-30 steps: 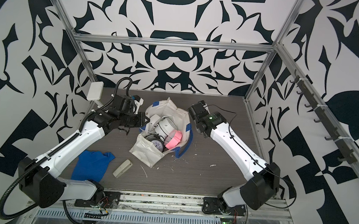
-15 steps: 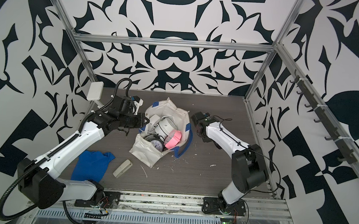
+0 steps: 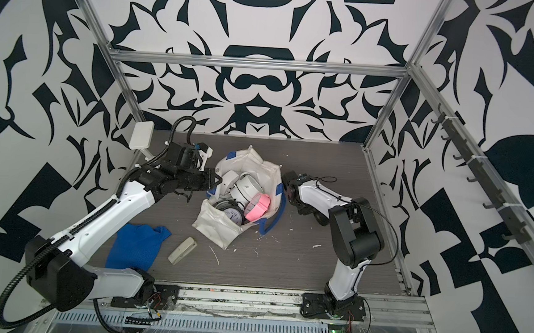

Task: Take the alarm clock out of the canvas bag
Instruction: Place the alarm at the center of the board.

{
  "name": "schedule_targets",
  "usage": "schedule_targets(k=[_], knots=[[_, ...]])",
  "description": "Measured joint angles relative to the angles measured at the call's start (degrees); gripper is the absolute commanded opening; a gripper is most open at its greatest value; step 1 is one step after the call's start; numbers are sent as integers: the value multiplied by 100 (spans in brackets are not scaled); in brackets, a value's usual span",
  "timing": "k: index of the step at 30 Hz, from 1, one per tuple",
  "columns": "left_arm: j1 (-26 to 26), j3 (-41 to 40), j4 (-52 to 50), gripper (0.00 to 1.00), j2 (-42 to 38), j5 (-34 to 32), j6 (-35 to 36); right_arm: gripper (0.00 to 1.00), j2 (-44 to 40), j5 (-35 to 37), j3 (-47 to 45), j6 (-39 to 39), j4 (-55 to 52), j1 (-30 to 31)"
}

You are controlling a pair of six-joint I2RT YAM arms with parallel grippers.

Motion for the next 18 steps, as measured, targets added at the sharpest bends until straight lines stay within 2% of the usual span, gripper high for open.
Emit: schedule_targets(k=[9,18], knots=[[0,0,-2,0,0,4,0,39,249,330,0,-2,72,0],[0,0,-13,0,0,4,0,44,402,555,0,-4,142,2]])
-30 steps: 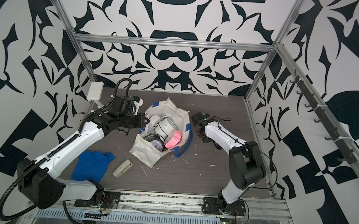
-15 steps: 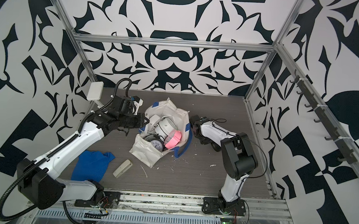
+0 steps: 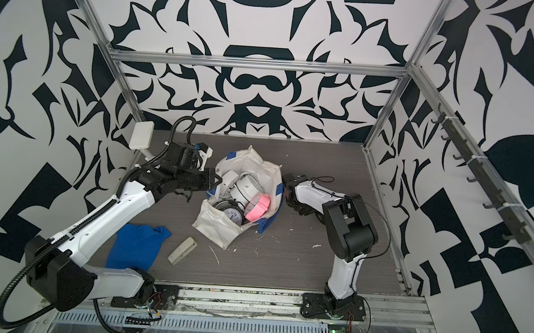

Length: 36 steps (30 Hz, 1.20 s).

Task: Take the alarm clock out of the canvas bag
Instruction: Place the alarm at the center of the board.

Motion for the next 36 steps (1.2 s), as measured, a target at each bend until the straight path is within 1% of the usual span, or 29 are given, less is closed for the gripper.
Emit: schedule_targets(k=[10,16,22,26,36], knots=[[0,0,-4,0,0,-2,0,51,216,289,50,-20,96,0],[0,-9,-4,0,0,-22,0,54,337,361,103,-20,153,0],[0,-48,-2,0,0,-39,0,56,444,313,168,-15,356,0],[0,-55,-2,0,0,-44,0,59,568,35,173,24,442,-2],[2,-57,-2,0,0,-44,0,59,535,-37,173,70,435,-2]])
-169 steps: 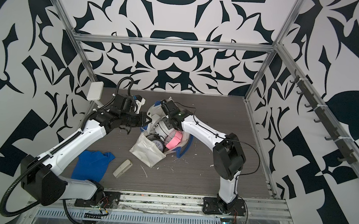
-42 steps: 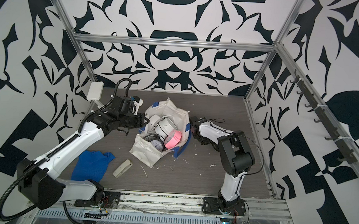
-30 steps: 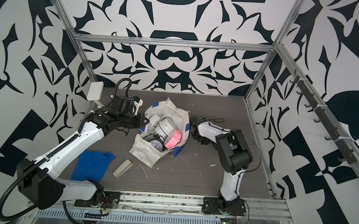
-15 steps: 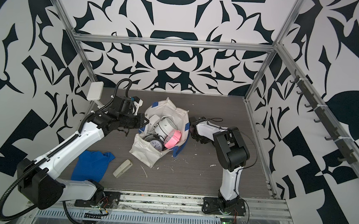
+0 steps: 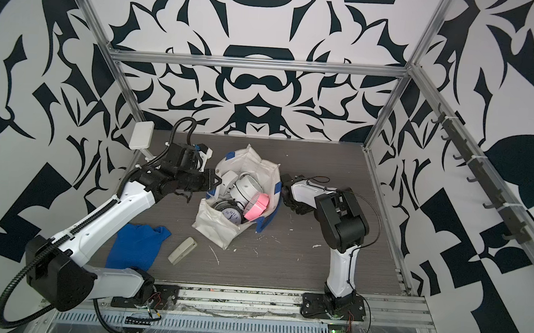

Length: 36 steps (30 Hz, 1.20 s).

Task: Take the alarm clock out of the canvas bag
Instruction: Place the alarm at the center of the board.

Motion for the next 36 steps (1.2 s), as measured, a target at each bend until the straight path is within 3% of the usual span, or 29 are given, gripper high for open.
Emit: schedule_targets(k=[7,17,26,32,36], knots=[[-2,-2,0,0,0,-2,0,59,-608,-595,11,-4,-192,-11],[-2,0,-2,0,0,63,15,56,-2898,-1762,522,-94,-610,-2],[-2,74,-11,0,24,319,20,51,-3969,-3762,813,66,-682,79],[0,81,-24,0,33,479,42,48,-4332,-5438,428,393,-68,168],[0,81,20,0,55,704,33,48,-4323,-6089,81,667,503,463]])
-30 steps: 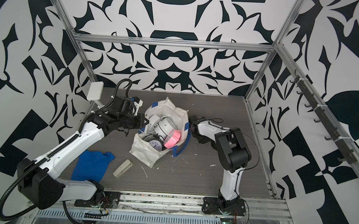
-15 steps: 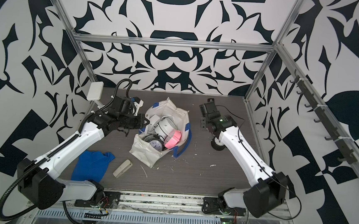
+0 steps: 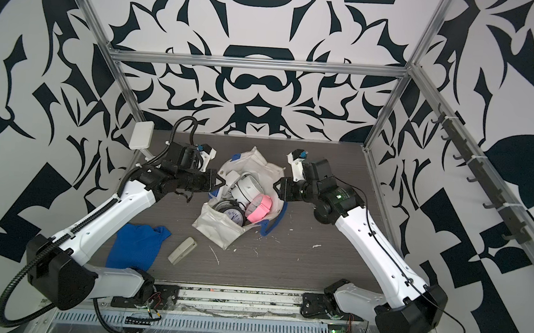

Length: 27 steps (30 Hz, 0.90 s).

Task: Take the alarm clock out of the canvas bag
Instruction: Place the alarm at the center of the board, then pick up the alarm from the canvas bag.

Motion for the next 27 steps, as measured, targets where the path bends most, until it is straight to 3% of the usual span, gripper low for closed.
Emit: schedule_targets(k=[5,13,19,27], knots=[[-2,0,63,0,46,81,0,47,426,-348,-109,249,380,428],[-2,-2,146,0,118,127,-20,46,1252,-334,-109,367,566,1169],[-2,-2,151,0,118,125,-15,44,1412,-326,-164,514,691,1574],[-168,20,144,0,70,-94,114,44,1167,590,74,483,70,1690]])
